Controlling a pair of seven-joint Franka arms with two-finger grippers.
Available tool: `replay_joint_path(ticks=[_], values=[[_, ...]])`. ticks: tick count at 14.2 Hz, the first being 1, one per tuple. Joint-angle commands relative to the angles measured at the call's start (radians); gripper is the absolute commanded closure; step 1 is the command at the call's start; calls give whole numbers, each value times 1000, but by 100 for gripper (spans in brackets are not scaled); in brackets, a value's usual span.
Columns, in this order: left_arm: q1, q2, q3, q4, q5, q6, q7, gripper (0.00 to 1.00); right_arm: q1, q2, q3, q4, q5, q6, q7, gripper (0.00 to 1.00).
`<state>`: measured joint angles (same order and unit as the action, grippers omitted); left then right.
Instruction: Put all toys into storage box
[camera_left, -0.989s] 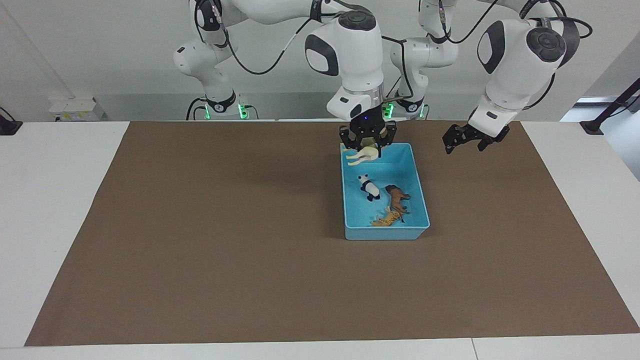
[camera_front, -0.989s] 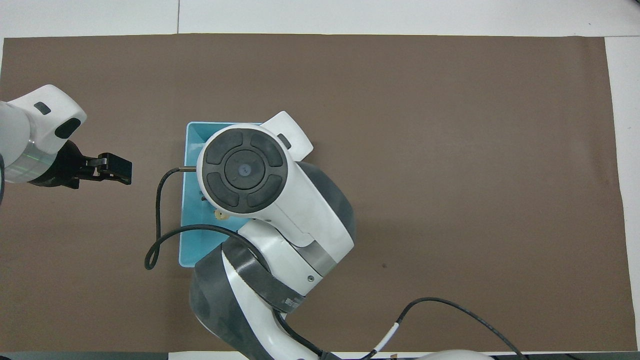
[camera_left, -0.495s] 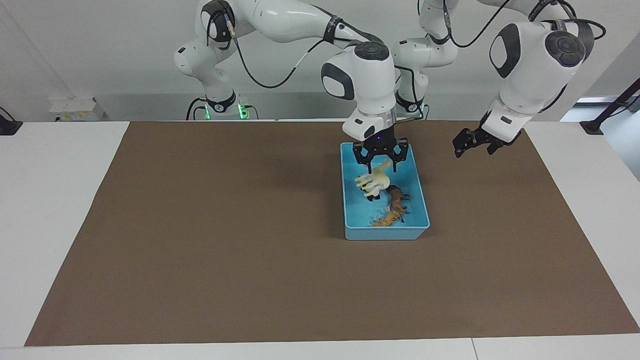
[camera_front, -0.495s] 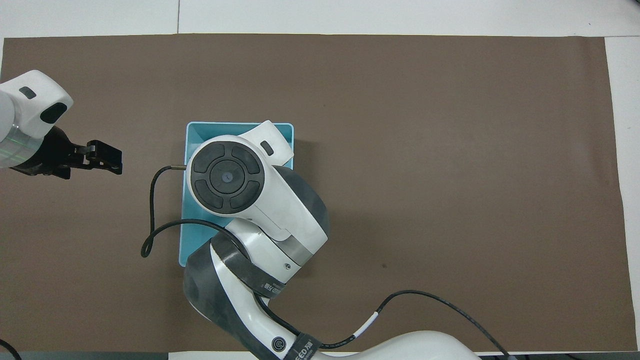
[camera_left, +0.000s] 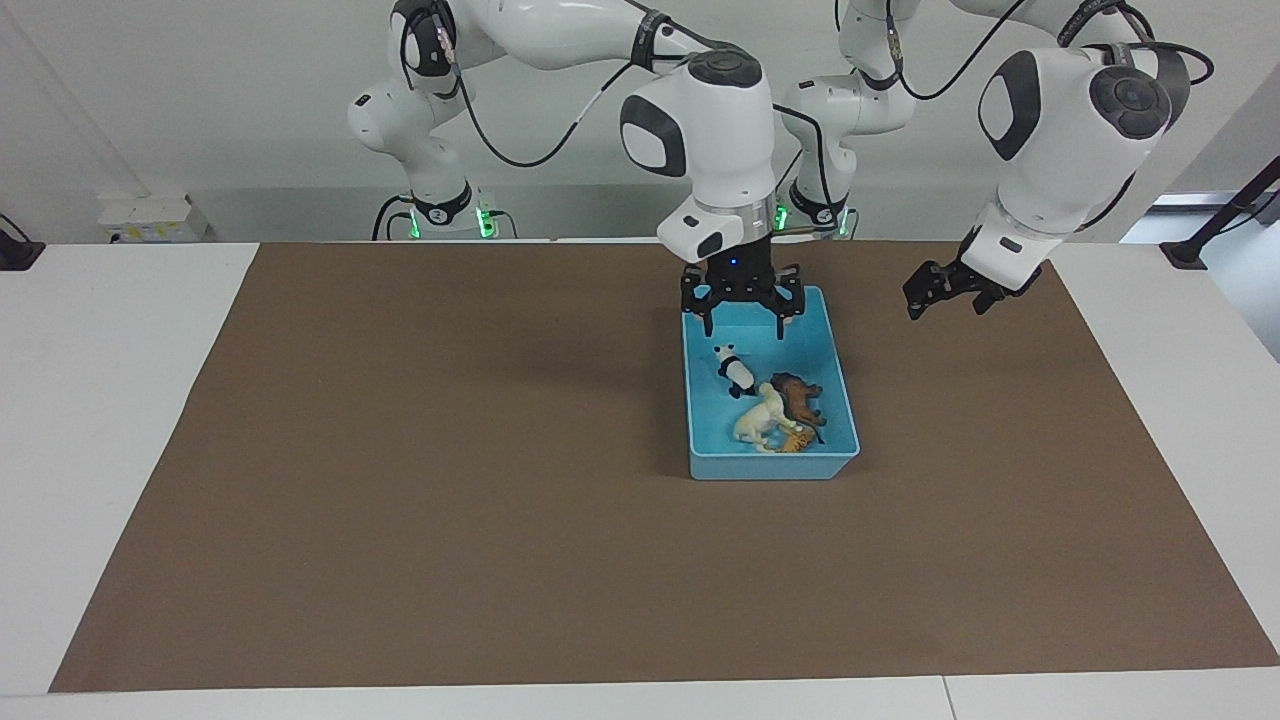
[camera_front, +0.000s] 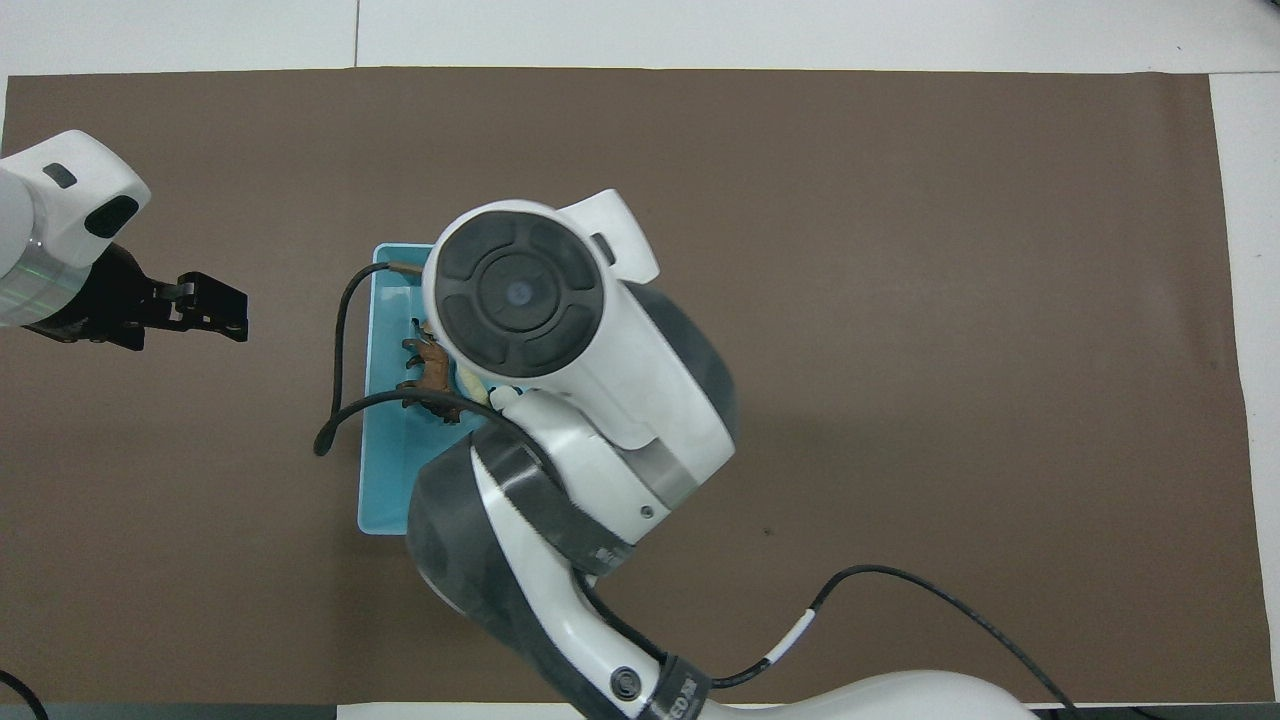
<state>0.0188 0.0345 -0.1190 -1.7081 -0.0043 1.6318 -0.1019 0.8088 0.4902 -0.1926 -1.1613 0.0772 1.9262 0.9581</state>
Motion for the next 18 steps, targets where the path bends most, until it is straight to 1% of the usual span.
replay_joint_path(ticks=[1,2,3,4,6,8,9,10,11,12,14,16,17,18], values=[[1,4,-1,18,-8,0,13,0,-147,-108,2,-86,-7,-29,-173,0],[1,4,-1,18,-8,-1,13,0,-214,-119,2,-92,-5,-53,-312,0],[1,2,1,18,-8,-3,14,0,-286,-119,1,-95,-5,-68,-492,0],[1,2,1,21,-3,-1,14,0,-342,-121,-1,-95,-8,-75,-612,0],[1,2,-2,25,-2,-3,14,0,-443,-121,-1,-97,-14,-110,-766,0],[1,-1,-2,22,-2,-6,30,0,-509,-139,-2,-126,-16,-182,-831,0],[1,-10,-2,21,-3,-10,40,0,-546,-156,-2,-142,-16,-223,-849,0],[1,-13,-4,16,-3,-13,41,0,-583,-174,-2,-156,-16,-293,-890,0],[1,-13,-4,16,-3,-9,42,0,-620,-197,-4,-175,-14,-340,-956,0],[1,-13,-5,16,-3,-7,42,0,-652,-228,-8,-204,-14,-354,-1025,0],[-2,-16,-5,15,-3,-9,42,0,-713,-332,-10,-314,-16,-354,-1108,0],[-3,-18,-5,16,-3,-9,42,0,-741,-456,-7,-426,-23,-351,-1108,0],[-3,-19,-5,16,-3,-7,42,0,-755,-501,1,-464,-46,-357,-1110,0],[0,-19,-5,16,-3,-9,42,0,-767,-528,10,-484,-63,-360,-1110,0]])
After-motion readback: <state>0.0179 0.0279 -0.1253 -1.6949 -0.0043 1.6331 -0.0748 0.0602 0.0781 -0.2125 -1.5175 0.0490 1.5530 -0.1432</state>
